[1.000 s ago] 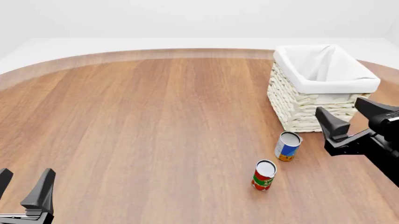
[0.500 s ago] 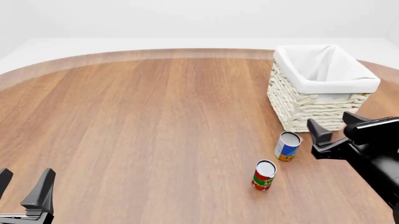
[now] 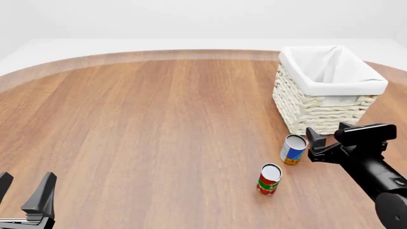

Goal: Pick up the alphabet soup and the cream cheese box, and put them in the basket.

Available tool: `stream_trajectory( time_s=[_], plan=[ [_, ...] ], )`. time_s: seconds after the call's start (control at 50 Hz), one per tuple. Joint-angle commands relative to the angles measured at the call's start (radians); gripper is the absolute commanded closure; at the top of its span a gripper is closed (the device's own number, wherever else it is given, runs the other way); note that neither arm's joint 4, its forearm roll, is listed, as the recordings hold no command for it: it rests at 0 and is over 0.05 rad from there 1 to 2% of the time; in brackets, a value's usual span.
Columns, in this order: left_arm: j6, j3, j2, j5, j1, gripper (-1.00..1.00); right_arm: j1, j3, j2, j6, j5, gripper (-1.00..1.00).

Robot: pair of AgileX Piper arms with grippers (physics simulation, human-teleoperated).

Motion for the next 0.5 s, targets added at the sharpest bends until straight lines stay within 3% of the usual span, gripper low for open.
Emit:
stream_trajectory(
  time_s=[0.02,0.5],
  plan=[
    [0.000,0.000,0.000,0.000,0.000,-1.00,-0.007,-0.008,0.090,0.009,-0.035,-1.00],
    [0.000,0.000,0.000,0.000,0.000,-1.00,0.009,-0.043,0.150,-0.027,0.003,-1.00]
  ],
)
